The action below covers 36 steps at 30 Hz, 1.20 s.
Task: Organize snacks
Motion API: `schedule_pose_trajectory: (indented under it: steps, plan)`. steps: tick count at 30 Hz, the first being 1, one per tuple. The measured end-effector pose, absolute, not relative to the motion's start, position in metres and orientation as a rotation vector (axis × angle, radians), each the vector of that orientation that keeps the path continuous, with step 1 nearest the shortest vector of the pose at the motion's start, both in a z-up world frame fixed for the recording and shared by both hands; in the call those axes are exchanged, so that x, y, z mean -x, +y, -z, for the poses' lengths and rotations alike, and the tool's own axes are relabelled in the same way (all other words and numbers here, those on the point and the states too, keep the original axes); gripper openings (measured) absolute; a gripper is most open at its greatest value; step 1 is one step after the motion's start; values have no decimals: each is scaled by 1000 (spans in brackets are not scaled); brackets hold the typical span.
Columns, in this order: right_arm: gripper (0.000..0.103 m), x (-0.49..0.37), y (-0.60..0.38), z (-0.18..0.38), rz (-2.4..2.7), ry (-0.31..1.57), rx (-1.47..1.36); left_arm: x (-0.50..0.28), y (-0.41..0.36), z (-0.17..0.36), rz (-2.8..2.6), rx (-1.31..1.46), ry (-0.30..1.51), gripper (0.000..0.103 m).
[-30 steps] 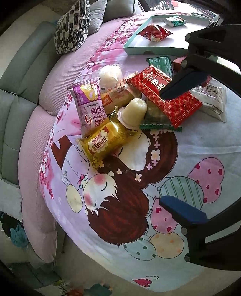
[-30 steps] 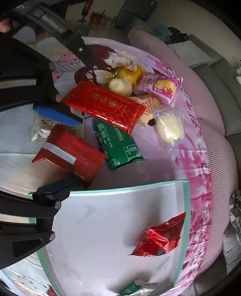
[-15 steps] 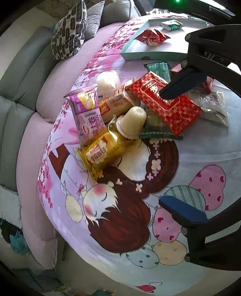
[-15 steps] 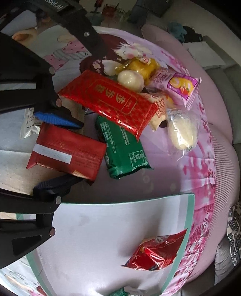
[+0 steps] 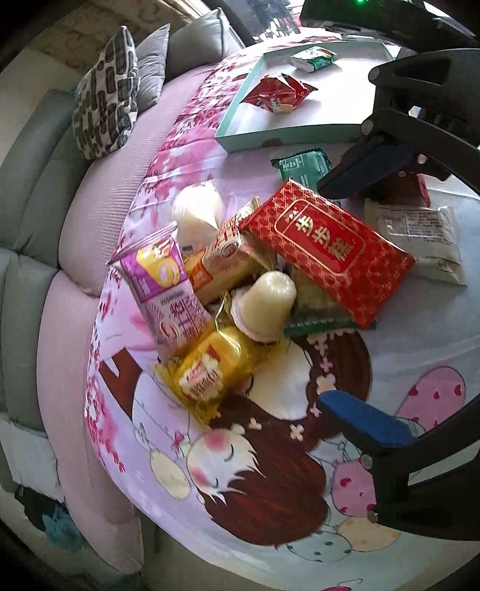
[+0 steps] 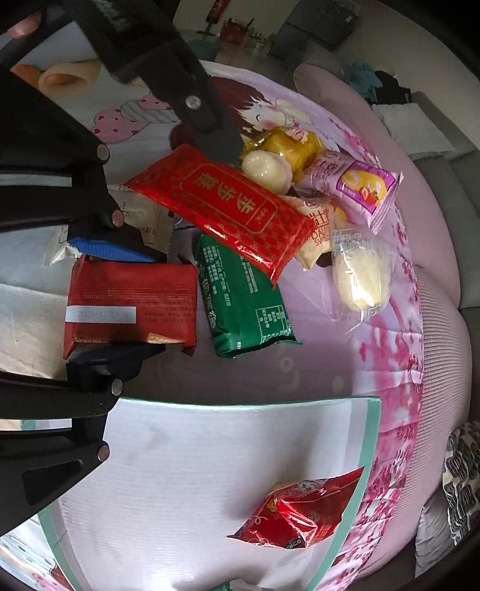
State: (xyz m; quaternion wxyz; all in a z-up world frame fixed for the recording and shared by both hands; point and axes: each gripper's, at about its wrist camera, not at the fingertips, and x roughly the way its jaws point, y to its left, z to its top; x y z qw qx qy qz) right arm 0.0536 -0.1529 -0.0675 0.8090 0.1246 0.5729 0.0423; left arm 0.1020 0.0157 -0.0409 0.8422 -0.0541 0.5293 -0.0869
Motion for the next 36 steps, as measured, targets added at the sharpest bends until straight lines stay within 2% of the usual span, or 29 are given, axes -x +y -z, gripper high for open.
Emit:
schedule_pose_trajectory:
  steps: [2, 5, 18, 26, 36]
  plan:
    - [42, -50, -155, 67, -95, 1228, -271, -104, 8, 44, 195, 83, 1126, 102]
    - [42, -47, -152, 67, -98, 1229, -256, -104, -6, 49, 239, 39, 1137, 94]
    - [42, -48, -146, 70, -110, 1242, -246, -119, -32, 70, 253, -60, 1199, 83]
    - [42, -51, -147, 70, -112, 1247, -244, -118, -12, 68, 213, 20, 1213, 58]
    - [42, -51, -136, 72, -105, 1249, -198, -118, -21, 73, 186, -54, 1219, 59]
